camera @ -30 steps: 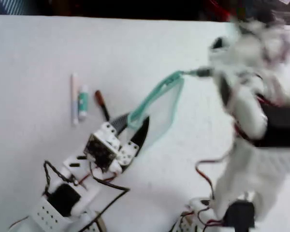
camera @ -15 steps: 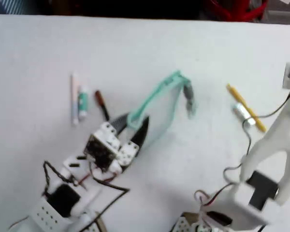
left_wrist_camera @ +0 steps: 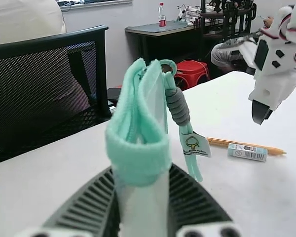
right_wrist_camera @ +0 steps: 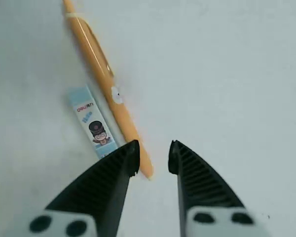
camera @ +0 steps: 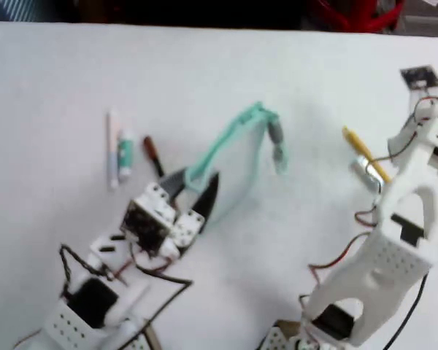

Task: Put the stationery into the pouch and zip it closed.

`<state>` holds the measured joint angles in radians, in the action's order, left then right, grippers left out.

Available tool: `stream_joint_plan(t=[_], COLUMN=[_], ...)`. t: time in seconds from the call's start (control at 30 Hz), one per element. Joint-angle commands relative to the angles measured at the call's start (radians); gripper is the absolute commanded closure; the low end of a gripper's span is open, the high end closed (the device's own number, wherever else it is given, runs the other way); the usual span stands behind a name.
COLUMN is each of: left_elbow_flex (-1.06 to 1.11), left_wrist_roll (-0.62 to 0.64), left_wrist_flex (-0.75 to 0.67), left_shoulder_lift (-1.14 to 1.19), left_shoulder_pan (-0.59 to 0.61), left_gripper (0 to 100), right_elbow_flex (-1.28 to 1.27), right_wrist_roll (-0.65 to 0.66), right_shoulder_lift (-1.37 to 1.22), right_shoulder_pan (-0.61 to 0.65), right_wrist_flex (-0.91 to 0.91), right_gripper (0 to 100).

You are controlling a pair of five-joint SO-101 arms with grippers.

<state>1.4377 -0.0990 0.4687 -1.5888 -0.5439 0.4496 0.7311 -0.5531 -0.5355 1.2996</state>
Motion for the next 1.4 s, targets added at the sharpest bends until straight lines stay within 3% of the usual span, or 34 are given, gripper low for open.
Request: stream_joint_plan(t=[0.0,0.2,0.57,0.87,0.97,1.17,1.37], left_elbow_flex=[-0.017,-0.100,-0.009,-0.005,0.003,0.083,0.094], left_wrist_roll=[0.037,0.054,0.054,0.064,0.121,0.127,0.129], left_wrist_flex=[0.064,0.184,0.146,0.146,0.143,0.015,-0.002], left_shoulder_lift=[0.005,0.008,0.005,0.010,0.010,0.010,0.010], left_shoulder_pan=[0.019,0.022,0.024,0.124,0.125,0.119,0.117], left_gripper=[80,81,85,85,85,85,85], right_elbow_flex=[0.011,0.011,0.011,0.011,0.011,0.011,0.014], right_wrist_roll=[0.012,0.075,0.106,0.104,0.106,0.104,0.103], right_shoulder_lift=[-0.028,-0.001,-0.082,-0.150,-0.176,-0.188,-0.107], right_shoulder_pan=[0.036,0.097,0.136,0.177,0.174,0.174,0.174], right_wrist_flex=[-0.022,0.041,0.012,-0.028,-0.045,-0.045,-0.004], right_gripper=[84.1,84.0,84.0,84.0,84.1,98.7,98.1])
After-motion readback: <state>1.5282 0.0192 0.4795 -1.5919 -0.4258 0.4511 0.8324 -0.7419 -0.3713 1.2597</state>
